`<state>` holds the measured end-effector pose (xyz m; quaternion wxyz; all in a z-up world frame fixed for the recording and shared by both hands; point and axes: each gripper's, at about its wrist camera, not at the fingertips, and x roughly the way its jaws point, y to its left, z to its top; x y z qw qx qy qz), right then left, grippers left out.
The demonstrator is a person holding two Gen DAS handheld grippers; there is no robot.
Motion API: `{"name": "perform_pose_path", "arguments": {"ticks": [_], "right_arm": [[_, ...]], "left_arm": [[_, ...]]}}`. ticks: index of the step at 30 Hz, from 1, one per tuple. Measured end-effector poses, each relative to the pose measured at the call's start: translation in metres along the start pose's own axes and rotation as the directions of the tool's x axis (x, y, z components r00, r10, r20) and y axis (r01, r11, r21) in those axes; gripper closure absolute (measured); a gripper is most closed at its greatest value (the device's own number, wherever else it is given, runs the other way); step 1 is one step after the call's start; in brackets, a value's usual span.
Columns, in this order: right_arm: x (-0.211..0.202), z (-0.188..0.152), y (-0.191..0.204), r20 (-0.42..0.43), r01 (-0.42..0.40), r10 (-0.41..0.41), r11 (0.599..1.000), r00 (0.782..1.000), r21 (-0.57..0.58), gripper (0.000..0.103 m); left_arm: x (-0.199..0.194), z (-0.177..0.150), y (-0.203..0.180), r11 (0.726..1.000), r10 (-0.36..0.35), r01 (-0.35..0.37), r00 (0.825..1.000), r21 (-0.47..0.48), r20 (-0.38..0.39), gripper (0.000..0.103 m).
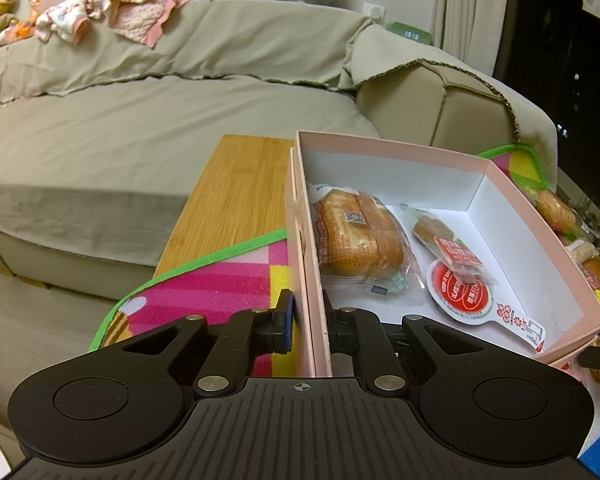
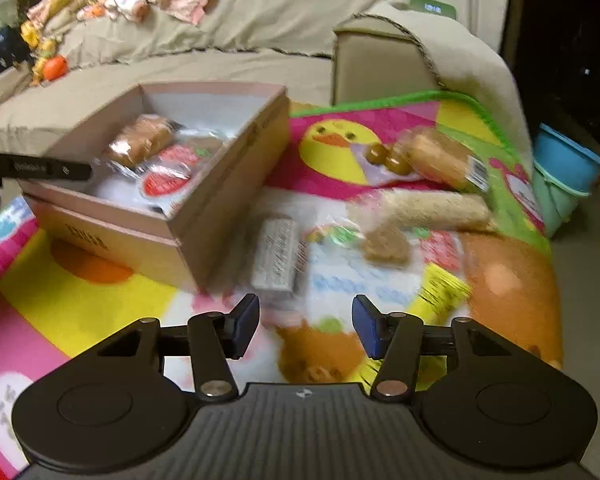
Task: Organize objects
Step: 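Reach the right tool to the mat and grasp the brown cookie packet with white label, then carry the labeled cookie packet into the box and release it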
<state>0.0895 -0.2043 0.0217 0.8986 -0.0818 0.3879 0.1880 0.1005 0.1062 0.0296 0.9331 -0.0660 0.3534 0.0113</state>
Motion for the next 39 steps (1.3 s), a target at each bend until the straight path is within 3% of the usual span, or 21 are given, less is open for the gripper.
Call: {"name": "perform_pose_path", "arguments": {"ticks": [4, 7, 12, 16, 21, 28, 32, 39], "right_arm": [[0.017, 0.008, 0.020, 0.004, -0.051, 0.052, 0.995, 0.999, -0.089, 0.051], [0.025, 0.011, 0.027, 0.023, -0.019, 0.022, 0.991, 0.999, -0.133, 0.051], [0.019, 0.009, 0.014, -0.004, 0.031, -0.032, 0.998, 0.999, -0.058, 0.066], [0.003, -0.006, -0.001, -0.034, 0.072, -0.071, 0.997, 0.997, 0.028, 0.066], [-0.019, -0.022, -0.002, -0.049, 0.037, -0.034, 0.998, 0.998, 0.058, 0.064], [0.005, -0.011, 0.002, -0.004, 0.065, -0.064, 0.995, 0.998, 0.077, 0.055], [0.006, -0.006, 0.006, -0.020, 0.050, -0.049, 0.997, 0.999, 0.058, 0.063], [-0.038, -0.017, 0.016, -0.038, 0.010, -0.008, 0.999, 0.999, 0.050, 0.065]], "left_arm": [[0.000, 0.001, 0.000, 1.000, 0.006, -0.006, 1.000, 0.002, -0.001, 0.090], [0.000, 0.001, 0.001, 1.000, 0.002, -0.002, 1.000, -0.001, -0.003, 0.090], [0.000, 0.000, 0.001, 1.000, 0.001, -0.001, 1.000, -0.001, -0.001, 0.090], [0.000, 0.001, 0.001, 1.000, 0.002, -0.002, 1.000, -0.002, -0.001, 0.090], [0.001, 0.002, 0.000, 1.000, 0.006, -0.006, 1.000, -0.004, -0.001, 0.090], [-0.002, 0.000, -0.003, 1.000, 0.014, -0.014, 1.000, 0.013, 0.000, 0.090], [-0.001, 0.001, -0.004, 1.000, 0.019, -0.019, 1.000, 0.009, 0.001, 0.090], [-0.002, -0.001, -0.003, 1.000, 0.018, -0.018, 1.000, 0.002, 0.002, 0.090]]}}
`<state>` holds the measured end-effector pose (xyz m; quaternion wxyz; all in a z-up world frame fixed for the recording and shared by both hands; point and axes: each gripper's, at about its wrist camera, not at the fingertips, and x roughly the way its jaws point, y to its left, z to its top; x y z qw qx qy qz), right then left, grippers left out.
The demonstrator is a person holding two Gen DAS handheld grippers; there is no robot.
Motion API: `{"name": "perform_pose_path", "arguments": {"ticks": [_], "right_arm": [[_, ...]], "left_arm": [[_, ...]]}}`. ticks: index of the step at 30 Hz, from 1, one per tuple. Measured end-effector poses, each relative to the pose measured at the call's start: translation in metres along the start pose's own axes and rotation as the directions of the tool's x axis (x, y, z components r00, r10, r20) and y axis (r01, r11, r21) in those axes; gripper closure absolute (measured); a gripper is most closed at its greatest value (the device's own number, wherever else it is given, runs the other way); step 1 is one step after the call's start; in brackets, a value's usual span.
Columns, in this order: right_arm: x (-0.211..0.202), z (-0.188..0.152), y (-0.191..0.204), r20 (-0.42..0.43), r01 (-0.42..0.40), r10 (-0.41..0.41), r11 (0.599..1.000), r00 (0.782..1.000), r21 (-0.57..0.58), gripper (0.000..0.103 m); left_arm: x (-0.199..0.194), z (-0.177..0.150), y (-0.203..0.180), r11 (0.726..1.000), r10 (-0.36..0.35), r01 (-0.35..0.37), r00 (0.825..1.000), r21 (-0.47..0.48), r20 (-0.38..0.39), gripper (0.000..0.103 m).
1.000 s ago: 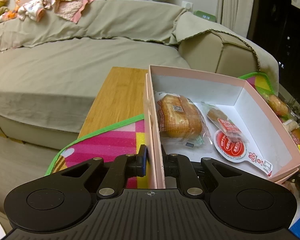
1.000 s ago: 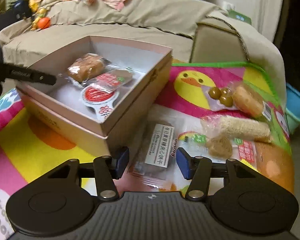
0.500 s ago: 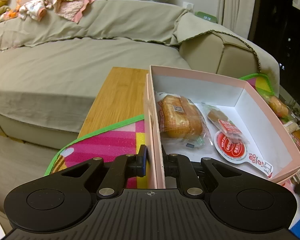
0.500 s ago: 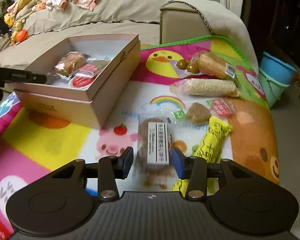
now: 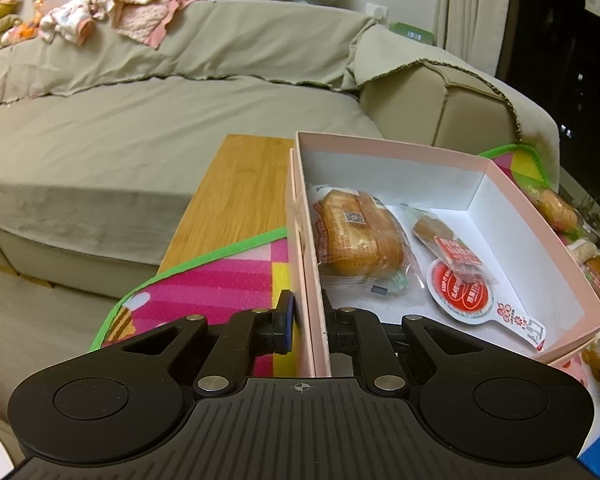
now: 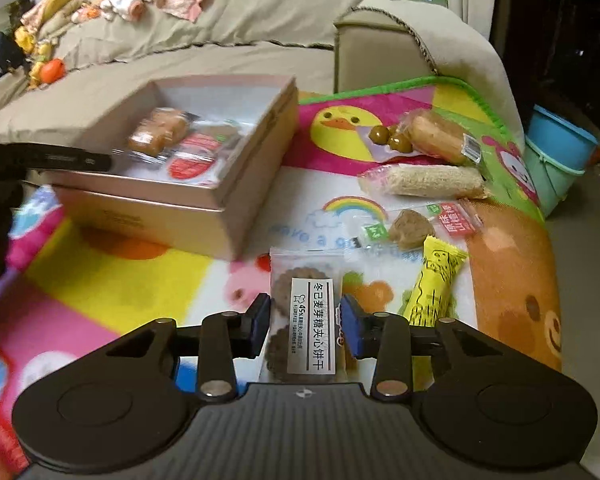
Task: Organize objects
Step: 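Carry the labeled cookie packet into the box and release it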
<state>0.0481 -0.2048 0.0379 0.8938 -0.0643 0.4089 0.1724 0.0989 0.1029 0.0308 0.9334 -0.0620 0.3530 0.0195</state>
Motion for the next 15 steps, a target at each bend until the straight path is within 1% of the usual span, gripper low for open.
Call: {"name": "perform_pose_path", "arguments": {"ticks": [5, 9, 11, 14, 15], "right_arm": [[-0.043, 0.008, 0.015, 0.057, -0.052, 0.052, 0.999, 0.997, 0.001, 0.065], [-0.071, 0.028, 0.031, 0.136, -0.122, 0.123, 0.992, 0.983, -0.011, 0.065], [-0.077, 0.041, 0.040, 0.172, -0.147, 0.151, 0.989, 0.974, -0.033, 0.065], [-0.077, 0.065, 0.053, 0.220, -0.158, 0.167, 0.986, 0.961, -0.059, 0.065], [-0.075, 0.075, 0.058, 0.242, -0.167, 0.178, 0.984, 0.954, -0.067, 0.065]], "left_arm": [[0.000, -0.001, 0.002, 1.000, -0.008, 0.008, 1.000, -0.008, 0.002, 0.090], [-0.002, -0.002, 0.002, 1.000, -0.015, 0.015, 1.000, -0.011, 0.000, 0.089], [-0.002, -0.002, 0.002, 1.000, -0.020, 0.020, 1.000, -0.013, 0.000, 0.089], [-0.002, -0.002, 0.003, 1.000, -0.022, 0.022, 1.000, -0.015, 0.001, 0.088], [-0.002, -0.003, 0.003, 1.000, -0.022, 0.022, 1.000, -0.015, 0.001, 0.088]]}}
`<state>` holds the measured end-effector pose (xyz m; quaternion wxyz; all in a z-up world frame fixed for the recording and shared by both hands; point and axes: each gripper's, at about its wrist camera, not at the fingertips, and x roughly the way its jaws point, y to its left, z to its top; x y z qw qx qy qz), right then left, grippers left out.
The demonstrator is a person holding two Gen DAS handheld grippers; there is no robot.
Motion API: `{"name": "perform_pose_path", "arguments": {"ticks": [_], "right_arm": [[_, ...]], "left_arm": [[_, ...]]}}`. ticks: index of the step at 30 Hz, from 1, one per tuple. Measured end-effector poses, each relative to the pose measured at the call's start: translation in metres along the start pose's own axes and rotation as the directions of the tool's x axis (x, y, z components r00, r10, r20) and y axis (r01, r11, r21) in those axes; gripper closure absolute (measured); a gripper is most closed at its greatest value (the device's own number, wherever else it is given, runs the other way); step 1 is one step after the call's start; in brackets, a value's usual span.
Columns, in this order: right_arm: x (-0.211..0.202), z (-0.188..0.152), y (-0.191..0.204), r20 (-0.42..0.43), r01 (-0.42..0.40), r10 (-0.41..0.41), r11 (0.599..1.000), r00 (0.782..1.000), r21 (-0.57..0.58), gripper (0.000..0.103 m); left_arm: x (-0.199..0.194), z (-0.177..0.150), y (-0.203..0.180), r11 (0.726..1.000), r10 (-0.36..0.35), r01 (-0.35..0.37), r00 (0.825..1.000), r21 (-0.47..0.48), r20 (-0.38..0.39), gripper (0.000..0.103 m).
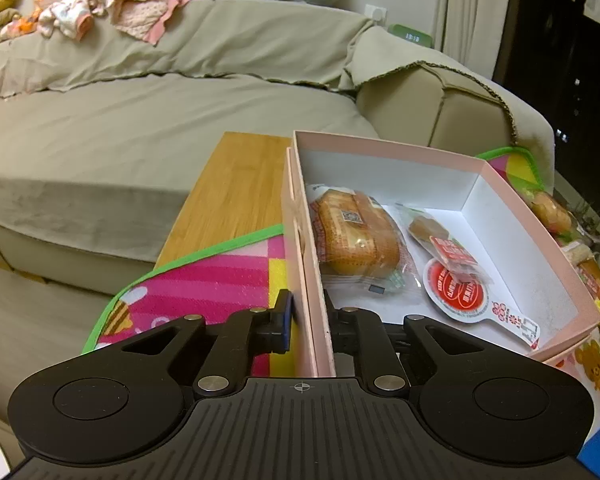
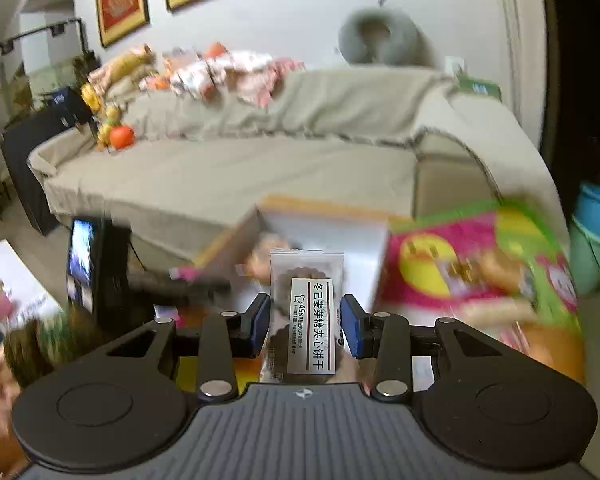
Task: Organize objects
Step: 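Carry the labeled cookie packet into the box and release it, then move the right tool to the yellow cheese stick and grasp it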
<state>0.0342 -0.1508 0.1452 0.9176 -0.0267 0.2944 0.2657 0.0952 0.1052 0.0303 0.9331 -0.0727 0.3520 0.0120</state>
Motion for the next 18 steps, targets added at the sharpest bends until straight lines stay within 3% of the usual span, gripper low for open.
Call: {"name": "perform_pose_path", "arguments": {"ticks": [4, 7, 10, 14, 18], "right_arm": [[0.027, 0.034, 0.008, 0.057, -0.074, 0.073, 0.997, 0.996, 0.027, 0.062], [0.055, 0.048, 0.009, 0.064, -0.082, 0.078, 0.995, 0.995, 0.060, 0.036], [0.067, 0.041, 0.001, 0.058, -0.062, 0.057, 0.994, 0.997, 0.092, 0.034], [0.057, 0.011, -0.014, 0.065, 0.082, -0.086, 0.994, 0.994, 0.065, 0.014], [0.043, -0.033, -0.032, 0.044, 0.287, -0.287, 0.958, 0.957, -0.005, 0.004]], "left_arm": [[0.000, 0.000, 0.000, 1.000, -0.001, 0.001, 1.000, -0.001, -0.001, 0.088], [0.000, 0.000, -0.001, 1.000, -0.002, 0.002, 1.000, 0.005, -0.001, 0.088], [0.000, 0.000, 0.000, 1.000, -0.010, 0.010, 1.000, 0.006, -0.002, 0.087], [0.000, 0.001, 0.001, 1.000, -0.010, 0.010, 1.000, 0.003, 0.000, 0.087], [0.001, 0.001, 0.001, 1.000, -0.010, 0.010, 1.000, -0.003, 0.001, 0.087]]}}
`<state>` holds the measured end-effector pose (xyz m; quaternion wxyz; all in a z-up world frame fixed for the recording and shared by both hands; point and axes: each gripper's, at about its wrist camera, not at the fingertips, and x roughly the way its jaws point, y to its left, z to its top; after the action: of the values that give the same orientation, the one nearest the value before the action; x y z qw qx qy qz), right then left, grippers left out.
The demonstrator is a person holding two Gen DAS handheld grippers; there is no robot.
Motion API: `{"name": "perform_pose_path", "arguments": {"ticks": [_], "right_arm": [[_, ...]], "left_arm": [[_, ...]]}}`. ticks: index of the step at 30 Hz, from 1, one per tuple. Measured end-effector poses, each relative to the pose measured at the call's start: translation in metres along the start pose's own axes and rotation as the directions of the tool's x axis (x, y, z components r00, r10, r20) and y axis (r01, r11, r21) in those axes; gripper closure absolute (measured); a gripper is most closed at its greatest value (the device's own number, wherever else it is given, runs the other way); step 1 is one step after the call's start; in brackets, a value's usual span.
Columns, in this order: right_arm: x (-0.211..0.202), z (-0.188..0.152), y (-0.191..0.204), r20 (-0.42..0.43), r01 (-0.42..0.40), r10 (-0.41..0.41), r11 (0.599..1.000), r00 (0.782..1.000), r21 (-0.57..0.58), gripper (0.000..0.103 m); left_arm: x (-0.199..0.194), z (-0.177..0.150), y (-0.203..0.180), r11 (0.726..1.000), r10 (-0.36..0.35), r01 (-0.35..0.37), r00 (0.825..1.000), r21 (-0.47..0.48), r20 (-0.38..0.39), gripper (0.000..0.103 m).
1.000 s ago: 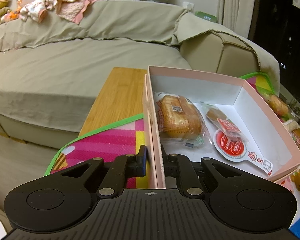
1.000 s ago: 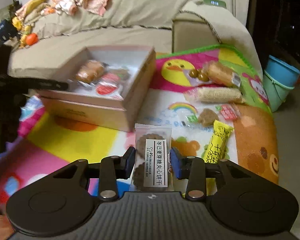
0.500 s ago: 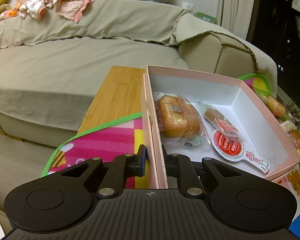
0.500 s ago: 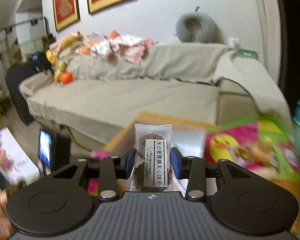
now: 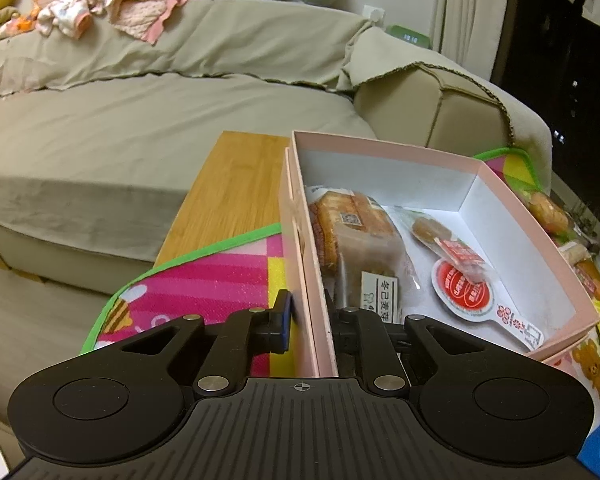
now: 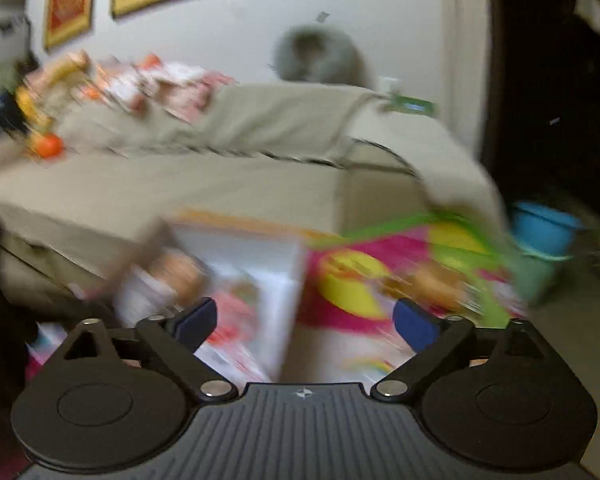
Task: Organize objects
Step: 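Move the right tool to the yellow cheese stick and grasp it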
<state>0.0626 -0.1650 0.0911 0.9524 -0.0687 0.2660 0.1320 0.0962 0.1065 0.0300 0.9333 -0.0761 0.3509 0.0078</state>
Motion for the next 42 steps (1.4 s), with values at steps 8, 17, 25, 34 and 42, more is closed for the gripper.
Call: {"name": "perform_pose_path", "arguments": {"ticks": [8, 17, 25, 34, 42], "right_arm": [[0.002, -0.067, -0.048, -0.146, 0.136, -0.113, 0.978, 0.983, 0.155, 0.004], [0.025, -0.076, -0.068, -0.180, 0.211, -0.174, 0.955, 0.968, 0.208, 0.024], [0.042, -0.078, -0.080, -0.247, 0.197, -0.138, 0.952, 0.959, 0.234, 0.051], [0.031, -0.078, -0.071, -0.275, 0.150, -0.092, 0.969, 0.957, 0.198, 0.079], [-0.005, -0.069, -0.055, -0.266, 0.065, -0.020, 0.985, 0.964, 0.161, 0.081]], "left_arm": [[0.000, -0.001, -0.001, 1.000, 0.006, -0.006, 1.000, 0.003, 0.001, 0.088], [0.000, -0.001, -0.002, 1.000, 0.006, -0.006, 1.000, 0.005, 0.001, 0.088], [-0.002, -0.002, -0.002, 1.000, 0.006, -0.006, 1.000, 0.007, -0.003, 0.088], [-0.002, -0.002, -0.002, 1.000, 0.004, -0.004, 1.000, 0.006, -0.004, 0.087], [-0.003, -0.003, 0.000, 1.000, -0.003, 0.003, 1.000, 0.000, -0.005, 0.087]]}}
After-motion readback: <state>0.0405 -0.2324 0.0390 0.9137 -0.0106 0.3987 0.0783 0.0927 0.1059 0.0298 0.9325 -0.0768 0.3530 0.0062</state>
